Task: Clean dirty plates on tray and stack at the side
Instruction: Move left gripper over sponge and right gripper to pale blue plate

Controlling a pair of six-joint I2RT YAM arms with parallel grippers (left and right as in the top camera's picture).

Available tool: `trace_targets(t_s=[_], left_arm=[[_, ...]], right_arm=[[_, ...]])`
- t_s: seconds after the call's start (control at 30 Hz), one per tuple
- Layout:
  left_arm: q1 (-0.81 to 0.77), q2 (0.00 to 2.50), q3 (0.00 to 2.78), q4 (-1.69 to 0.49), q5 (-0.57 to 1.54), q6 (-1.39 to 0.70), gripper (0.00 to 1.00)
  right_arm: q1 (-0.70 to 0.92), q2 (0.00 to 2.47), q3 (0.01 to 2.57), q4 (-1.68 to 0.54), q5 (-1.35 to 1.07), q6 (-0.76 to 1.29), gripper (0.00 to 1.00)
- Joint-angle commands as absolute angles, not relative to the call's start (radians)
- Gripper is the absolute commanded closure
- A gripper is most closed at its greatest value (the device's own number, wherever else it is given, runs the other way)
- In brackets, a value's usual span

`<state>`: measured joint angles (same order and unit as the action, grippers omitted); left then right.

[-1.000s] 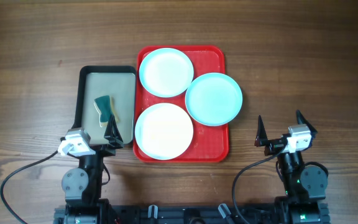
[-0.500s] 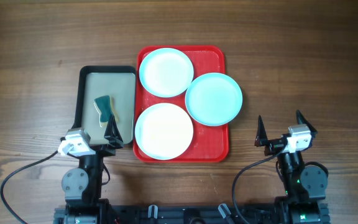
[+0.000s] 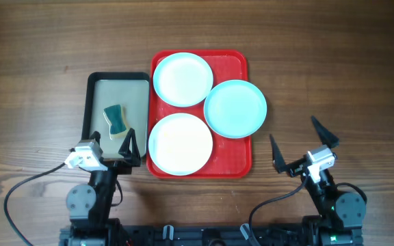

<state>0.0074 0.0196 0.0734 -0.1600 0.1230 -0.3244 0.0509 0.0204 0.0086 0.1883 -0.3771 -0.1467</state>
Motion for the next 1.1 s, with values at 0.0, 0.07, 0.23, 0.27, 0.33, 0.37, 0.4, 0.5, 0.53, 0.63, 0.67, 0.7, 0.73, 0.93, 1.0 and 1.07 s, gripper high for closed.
trace_targets(t_s=[0.0, 0.07, 0.23, 0.27, 0.33, 0.37, 0.4, 0.5, 0.53, 0.63, 0.67, 0.7, 0.73, 0.93, 1.0, 1.07], left_arm=[[0.003, 0.139, 0.366, -0.285, 0.175, -0.370, 0.00], [0.002, 0.349, 0.641, -0.465, 0.176, -0.313, 0.00], [0.002, 0.855, 1.198, -0.953, 0.179, -0.265, 0.00], [0.002, 0.911, 1.233, -0.972, 0.179, -0.265, 0.00], [0.002, 1.000, 1.246, -0.982, 0.180, -0.270, 0.00], [0.002, 1.037, 1.246, -0.996, 0.184, -0.270, 0.00], [0.002, 1.072, 1.246, -1.031, 0.192, -0.270, 0.00], [0.003, 1.136, 1.246, -1.124, 0.190, -0.268, 0.00], [0.002, 1.151, 1.245, -1.143, 0.189, -0.269, 0.00], [0.002, 1.203, 1.244, -1.165, 0.146, -0.269, 0.33], [0.002, 1.223, 1.244, -1.164, 0.144, -0.269, 0.36], [0.002, 1.242, 1.244, -1.164, 0.144, -0.269, 0.37], [0.002, 1.260, 1.244, -1.164, 0.144, -0.269, 0.37], [0.002, 1.356, 1.244, -1.161, 0.130, -0.270, 0.37], [0.002, 1.375, 1.244, -1.160, 0.130, -0.270, 0.37], [0.002, 1.377, 1.244, -1.160, 0.130, -0.270, 0.37]], right_arm=[[0.052, 0.039, 0.093, 0.115, -0.460, 0.010, 0.00], [0.052, 0.138, 0.223, 0.062, -0.450, 0.061, 0.00], [0.052, 0.653, 0.788, -0.393, -0.447, 0.062, 0.00], [0.052, 0.747, 0.892, -0.518, -0.446, 0.058, 0.00], [0.052, 0.956, 1.100, -0.784, -0.452, 0.062, 0.00], [0.052, 1.060, 1.172, -0.857, -0.468, 0.101, 0.00], [0.052, 1.142, 1.200, -0.896, -0.496, 0.176, 0.00], [0.062, 1.312, 1.200, -0.944, -0.686, 0.199, 0.26], [0.080, 1.345, 1.200, -0.944, -0.683, 0.200, 0.35], [0.217, 1.426, 1.200, -0.943, -0.538, 0.216, 0.44], [0.284, 1.454, 1.200, -0.941, -0.432, 0.256, 0.44], [0.333, 1.478, 1.200, -0.940, -0.344, 0.302, 0.43], [0.381, 1.502, 1.200, -0.935, -0.278, 0.339, 0.43], [0.477, 1.613, 1.200, -0.820, 0.031, 0.349, 0.34], [0.411, 1.613, 1.200, -0.789, 0.064, 0.349, 0.34], [0.325, 1.614, 1.198, -0.771, 0.064, 0.348, 0.37]])
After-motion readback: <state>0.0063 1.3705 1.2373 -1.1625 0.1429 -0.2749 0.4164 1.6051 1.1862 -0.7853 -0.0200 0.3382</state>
